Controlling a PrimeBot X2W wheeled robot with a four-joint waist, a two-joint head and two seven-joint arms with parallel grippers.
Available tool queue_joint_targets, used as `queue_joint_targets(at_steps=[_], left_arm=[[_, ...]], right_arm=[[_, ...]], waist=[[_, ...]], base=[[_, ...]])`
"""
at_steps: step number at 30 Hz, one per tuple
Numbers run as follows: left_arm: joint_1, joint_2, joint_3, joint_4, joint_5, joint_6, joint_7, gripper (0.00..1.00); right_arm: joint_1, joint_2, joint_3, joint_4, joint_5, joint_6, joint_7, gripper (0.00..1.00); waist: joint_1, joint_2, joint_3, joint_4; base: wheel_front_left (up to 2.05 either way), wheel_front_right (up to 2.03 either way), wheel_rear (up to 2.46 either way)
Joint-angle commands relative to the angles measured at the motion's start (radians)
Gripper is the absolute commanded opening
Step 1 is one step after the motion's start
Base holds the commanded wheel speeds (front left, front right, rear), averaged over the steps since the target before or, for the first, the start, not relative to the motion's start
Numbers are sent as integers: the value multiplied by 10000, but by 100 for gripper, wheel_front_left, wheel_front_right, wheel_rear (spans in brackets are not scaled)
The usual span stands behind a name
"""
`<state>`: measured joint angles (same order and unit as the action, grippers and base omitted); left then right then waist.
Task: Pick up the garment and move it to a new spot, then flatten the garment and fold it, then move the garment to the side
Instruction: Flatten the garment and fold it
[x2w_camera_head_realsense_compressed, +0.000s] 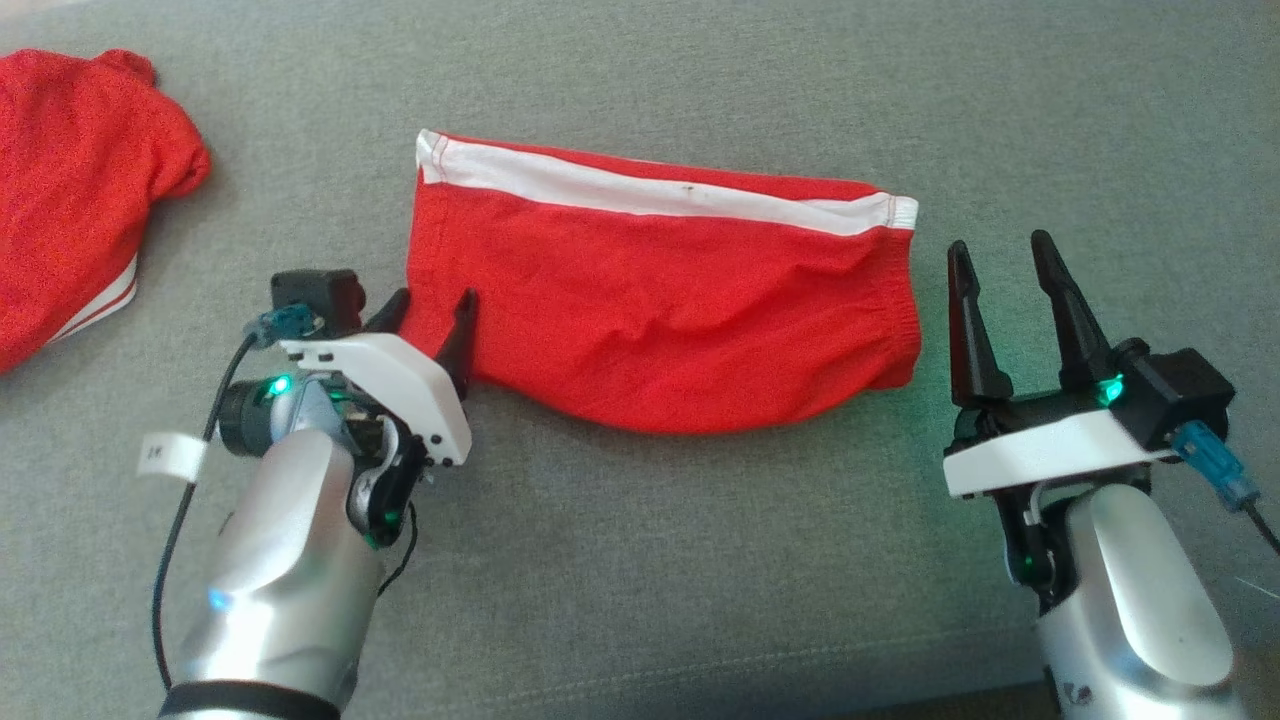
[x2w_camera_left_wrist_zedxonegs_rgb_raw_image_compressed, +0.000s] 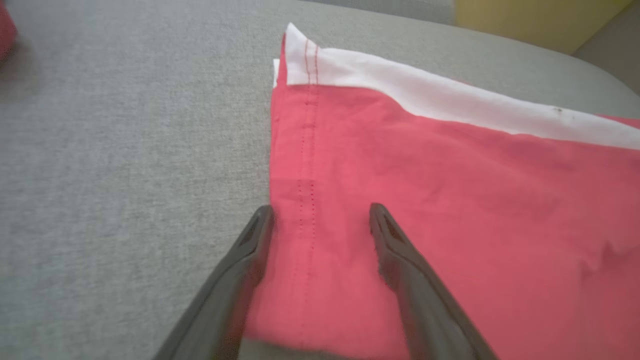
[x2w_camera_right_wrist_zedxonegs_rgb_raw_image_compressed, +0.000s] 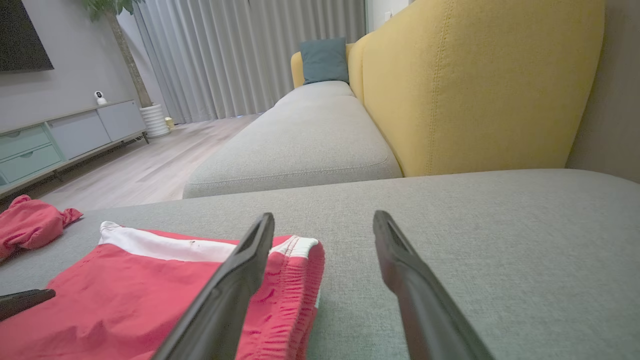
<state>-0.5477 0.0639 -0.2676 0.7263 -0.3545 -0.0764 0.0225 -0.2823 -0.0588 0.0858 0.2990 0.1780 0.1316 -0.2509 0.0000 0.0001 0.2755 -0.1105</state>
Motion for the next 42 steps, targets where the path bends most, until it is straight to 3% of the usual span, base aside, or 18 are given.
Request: queue_joint_targets(at_steps=[1, 13, 21, 22, 23, 25, 34, 42], left_arm=[[-150, 249, 226, -465, -25, 115, 138, 100], [493, 621, 220, -1878, 108, 1311, 1855, 100], [871, 734, -41, -2329, 113, 1417, 2770, 100], [914, 747, -81, -2385, 100, 1407, 2905, 80], [944, 763, -111, -2450, 86, 1398, 3012, 47], [1017, 797, -157, -2636, 38, 1395, 3205, 0], [1294, 835, -256, -3316, -124, 1373, 3411, 0], [2455, 835, 42, -4736, -555, 1588, 3056, 0]], right_arm=[[21, 85, 147, -386, -65, -9, -108, 100], [231, 85, 140, -667, -13, -9, -108, 100], [204, 85, 234, -692, 59, -9, -108, 100], [192, 85, 255, -692, 76, -9, -108, 100], [180, 85, 271, -692, 91, -9, -108, 100], [169, 85, 290, -695, 125, -9, -109, 100], [202, 85, 229, -719, 139, -9, -109, 100], [264, 85, 162, -672, 75, -9, -109, 100]], waist=[[0, -1, -7, -31], [0, -1, 15, -275], [0, -1, 9, -343], [0, -1, 19, -354], [0, -1, 31, -364], [0, -1, 52, -388], [0, -1, 72, -364], [0, -1, 83, -195]], base=[[0, 0, 0], [0, 0, 0], [0, 0, 0], [0, 0, 0], [0, 0, 0], [0, 0, 0], [0, 0, 0], [0, 0, 0]])
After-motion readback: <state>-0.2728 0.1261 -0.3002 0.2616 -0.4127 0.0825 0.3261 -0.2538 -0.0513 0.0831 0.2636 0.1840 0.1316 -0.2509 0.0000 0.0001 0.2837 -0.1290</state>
